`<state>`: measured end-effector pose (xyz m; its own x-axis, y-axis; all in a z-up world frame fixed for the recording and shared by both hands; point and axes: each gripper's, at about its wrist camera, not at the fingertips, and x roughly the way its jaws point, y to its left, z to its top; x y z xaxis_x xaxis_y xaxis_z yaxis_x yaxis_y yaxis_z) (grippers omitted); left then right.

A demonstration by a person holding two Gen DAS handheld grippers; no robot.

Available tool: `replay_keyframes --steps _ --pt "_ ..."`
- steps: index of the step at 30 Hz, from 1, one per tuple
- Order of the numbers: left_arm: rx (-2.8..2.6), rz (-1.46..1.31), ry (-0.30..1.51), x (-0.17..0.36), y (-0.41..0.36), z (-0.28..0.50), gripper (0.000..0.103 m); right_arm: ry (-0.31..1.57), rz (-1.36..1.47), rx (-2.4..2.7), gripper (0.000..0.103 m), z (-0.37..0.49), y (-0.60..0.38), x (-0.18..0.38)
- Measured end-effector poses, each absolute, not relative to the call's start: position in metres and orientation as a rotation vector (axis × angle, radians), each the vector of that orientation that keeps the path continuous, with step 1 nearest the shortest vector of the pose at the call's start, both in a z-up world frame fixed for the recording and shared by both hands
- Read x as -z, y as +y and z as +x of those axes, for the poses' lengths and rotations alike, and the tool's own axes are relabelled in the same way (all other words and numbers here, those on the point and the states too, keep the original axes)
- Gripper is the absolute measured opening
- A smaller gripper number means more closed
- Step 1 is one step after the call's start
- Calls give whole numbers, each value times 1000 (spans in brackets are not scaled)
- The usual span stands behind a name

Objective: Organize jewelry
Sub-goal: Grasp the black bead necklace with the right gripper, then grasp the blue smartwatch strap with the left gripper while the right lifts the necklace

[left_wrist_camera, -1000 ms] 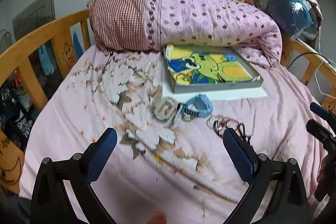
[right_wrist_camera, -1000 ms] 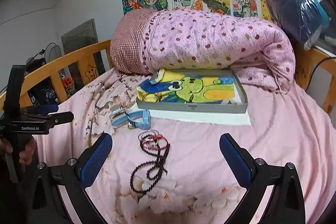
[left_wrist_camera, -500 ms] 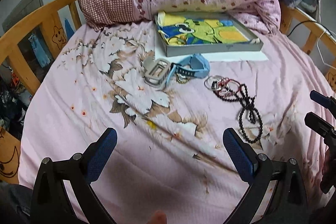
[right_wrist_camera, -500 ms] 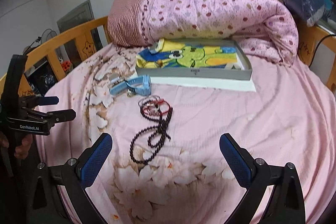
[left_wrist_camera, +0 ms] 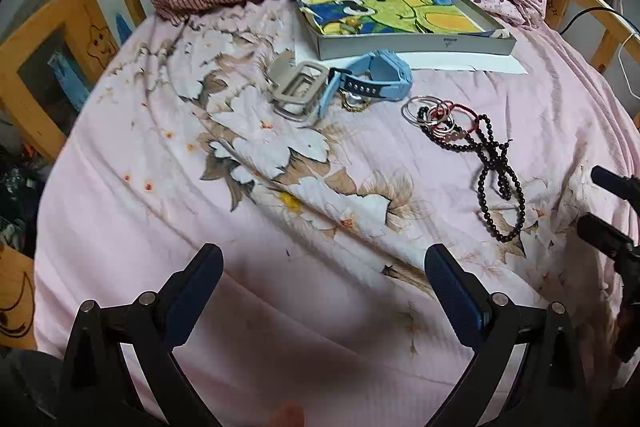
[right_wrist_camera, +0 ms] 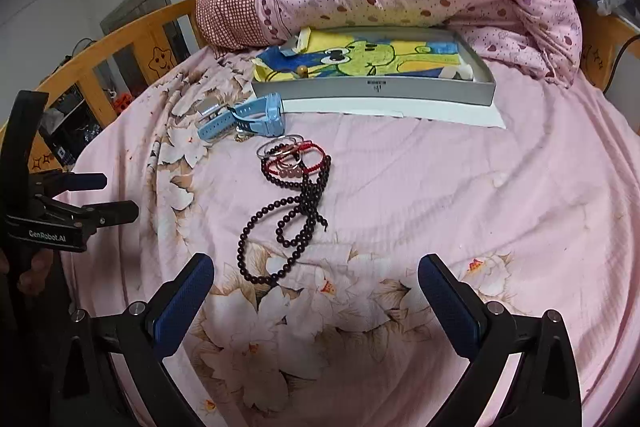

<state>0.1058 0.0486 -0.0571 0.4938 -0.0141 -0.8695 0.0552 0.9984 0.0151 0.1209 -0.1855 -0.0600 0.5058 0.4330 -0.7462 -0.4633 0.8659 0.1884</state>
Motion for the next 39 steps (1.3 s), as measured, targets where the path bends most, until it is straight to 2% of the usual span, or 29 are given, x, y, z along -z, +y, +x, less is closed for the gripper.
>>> replay_keyframes --steps 3,5,12,17,24,26,33,36,38,39 --pt "62 9 1061 59 51 111 99 902 -50 -539 98 124 -184 65" --pt "73 -3 1064 61 54 117 99 913 -56 -541 91 127 -182 68" --pt "76 -34 1040 61 65 139 99 934 -45 -575 81 142 -172 75" --pt "86 -64 989 60 74 156 98 964 -29 -600 65 155 -160 87" --pt "115 -119 959 63 84 178 98 998 -27 -611 57 168 -146 101" --pt "137 -145 971 66 86 182 98 1000 -41 -605 50 170 -144 103" --pt "193 -100 964 70 71 187 97 994 -63 -586 40 178 -141 106" --pt "186 -92 939 71 71 190 93 990 -70 -586 32 180 -138 106" --pt "181 -96 931 72 72 193 85 989 -71 -587 26 182 -136 106" --pt "178 -101 930 74 73 195 76 989 -67 -587 26 183 -134 107"
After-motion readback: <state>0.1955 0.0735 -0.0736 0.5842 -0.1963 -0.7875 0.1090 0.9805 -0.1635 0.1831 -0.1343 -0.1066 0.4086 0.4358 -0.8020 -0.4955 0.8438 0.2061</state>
